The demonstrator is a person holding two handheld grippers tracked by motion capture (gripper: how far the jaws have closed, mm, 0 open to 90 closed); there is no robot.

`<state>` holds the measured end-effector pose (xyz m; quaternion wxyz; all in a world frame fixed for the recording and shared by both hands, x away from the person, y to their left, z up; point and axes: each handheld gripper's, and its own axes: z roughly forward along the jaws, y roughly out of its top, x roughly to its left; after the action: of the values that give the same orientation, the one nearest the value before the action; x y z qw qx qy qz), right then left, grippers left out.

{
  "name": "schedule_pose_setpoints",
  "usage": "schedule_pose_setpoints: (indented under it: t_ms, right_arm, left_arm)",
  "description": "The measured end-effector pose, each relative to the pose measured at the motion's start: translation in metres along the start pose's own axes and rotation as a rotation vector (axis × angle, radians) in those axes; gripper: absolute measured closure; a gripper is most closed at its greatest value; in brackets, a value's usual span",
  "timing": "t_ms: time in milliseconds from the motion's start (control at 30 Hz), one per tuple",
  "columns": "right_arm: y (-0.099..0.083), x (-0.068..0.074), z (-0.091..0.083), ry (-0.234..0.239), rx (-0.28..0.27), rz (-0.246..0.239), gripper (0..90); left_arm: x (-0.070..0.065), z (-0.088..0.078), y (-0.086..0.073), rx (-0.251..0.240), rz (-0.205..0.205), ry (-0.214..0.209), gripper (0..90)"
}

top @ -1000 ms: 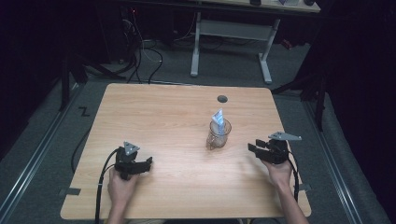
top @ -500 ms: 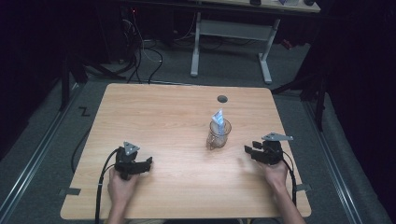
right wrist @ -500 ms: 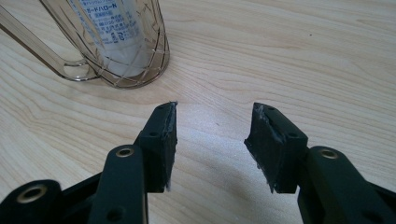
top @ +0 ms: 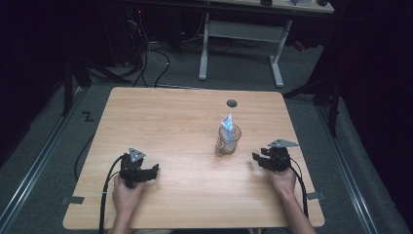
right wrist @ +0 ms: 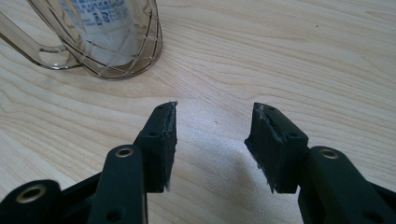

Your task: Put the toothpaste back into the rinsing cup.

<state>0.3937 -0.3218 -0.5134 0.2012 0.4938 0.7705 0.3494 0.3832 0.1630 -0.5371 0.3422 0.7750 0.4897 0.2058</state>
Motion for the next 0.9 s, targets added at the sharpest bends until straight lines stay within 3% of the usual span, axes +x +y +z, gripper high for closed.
schedule_pose_setpoints:
  t_ms: [500, 567, 900]
  right_arm:
    - [-0.005, 0.005, 0.014, -0.028, 0.039, -0.031, 49.6]
    - [-0.010, 0.006, 0.015, -0.040, 0.008, -0.034, 48.7]
    - [-0.010, 0.006, 0.014, -0.054, 0.008, -0.027, 44.4]
  left_arm:
    - [0.000, 0.000, 0.000, 0.000, 0.000, 0.000, 18.0]
    - [0.000, 0.000, 0.000, 0.000, 0.000, 0.000, 18.0]
    - [0.000, 0.000, 0.000, 0.000, 0.000, 0.000, 18.0]
